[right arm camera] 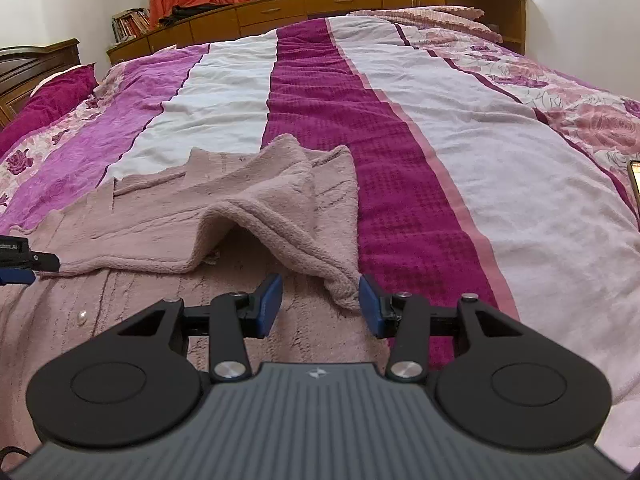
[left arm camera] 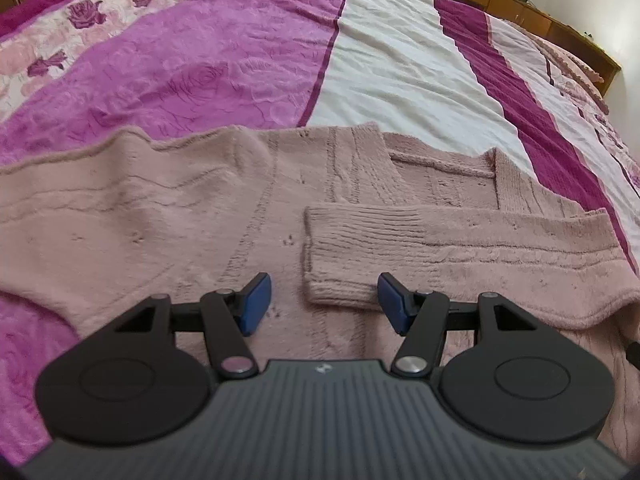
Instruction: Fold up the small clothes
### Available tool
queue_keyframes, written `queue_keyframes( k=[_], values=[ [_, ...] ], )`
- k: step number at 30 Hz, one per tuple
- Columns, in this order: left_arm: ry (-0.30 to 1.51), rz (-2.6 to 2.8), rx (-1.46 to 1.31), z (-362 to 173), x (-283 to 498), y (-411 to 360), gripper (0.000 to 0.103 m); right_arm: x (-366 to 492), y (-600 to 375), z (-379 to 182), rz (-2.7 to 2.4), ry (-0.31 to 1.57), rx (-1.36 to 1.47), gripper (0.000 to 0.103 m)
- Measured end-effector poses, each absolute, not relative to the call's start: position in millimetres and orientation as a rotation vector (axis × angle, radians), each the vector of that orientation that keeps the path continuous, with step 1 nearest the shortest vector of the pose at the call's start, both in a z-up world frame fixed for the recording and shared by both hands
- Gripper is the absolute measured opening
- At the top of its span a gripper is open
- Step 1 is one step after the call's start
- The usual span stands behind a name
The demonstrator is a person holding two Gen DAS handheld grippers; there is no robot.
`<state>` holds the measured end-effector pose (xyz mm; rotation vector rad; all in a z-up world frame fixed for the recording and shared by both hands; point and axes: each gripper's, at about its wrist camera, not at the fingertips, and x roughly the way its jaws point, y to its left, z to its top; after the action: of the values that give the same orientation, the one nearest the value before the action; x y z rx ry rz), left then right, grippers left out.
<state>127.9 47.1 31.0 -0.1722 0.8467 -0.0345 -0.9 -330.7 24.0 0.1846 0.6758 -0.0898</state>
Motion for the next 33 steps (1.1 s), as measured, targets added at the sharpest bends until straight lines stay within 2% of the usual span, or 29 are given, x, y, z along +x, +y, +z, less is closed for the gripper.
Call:
queue_keyframes(
  k=[7, 10, 11, 12, 13, 14, 19, 23, 33],
  values=[
    [0.838, -0.042, -0.159, 28.0, 139.8, 32.3, 0.061, 10.1, -332.2, 20.3, -0.092, 0.68, 0.157, 0.05],
    [0.836, -0.046, -0.146, 25.2, 143.4, 25.0, 0.06, 12.1, -329.0, 19.8, -0.093, 0.668, 0.13, 0.045],
    [0.833, -0.045, -0.137, 24.5, 143.8, 22.5, 0.05, 13.2, -327.4, 19.6, -0.093, 0.664, 0.115, 0.041],
    [0.828, -0.057, -0.125, 24.4, 143.8, 20.1, 0.026, 14.4, -326.1, 18.9, -0.097, 0.665, 0.101, 0.032],
    [0.826, -0.074, -0.12, 24.8, 144.5, 18.5, 0.023, 15.7, -325.0, 18.0, -0.105, 0.666, 0.089, 0.024],
    [0.822, -0.085, -0.118, 26.6, 143.5, 16.8, 0.019, 16.8, -324.9, 16.8, -0.114, 0.668, 0.084, 0.02],
    [0.723, -0.094, -0.076, 49.9, 125.7, 15.1, 0.017, 15.1, -331.4, 15.2, -0.151, 0.662, 0.088, 0.015],
    [0.662, -0.035, -0.072, 67.6, 110.4, 30.4, 0.017, 11.0, -333.6, 17.1, -0.147, 0.656, 0.075, 0.015],
    [0.787, 0.03, -0.068, 33.1, 111.9, 55.8, 0.018, 5.5, -323.6, 18.4, -0.073, 0.705, 0.029, 0.016]
  ],
)
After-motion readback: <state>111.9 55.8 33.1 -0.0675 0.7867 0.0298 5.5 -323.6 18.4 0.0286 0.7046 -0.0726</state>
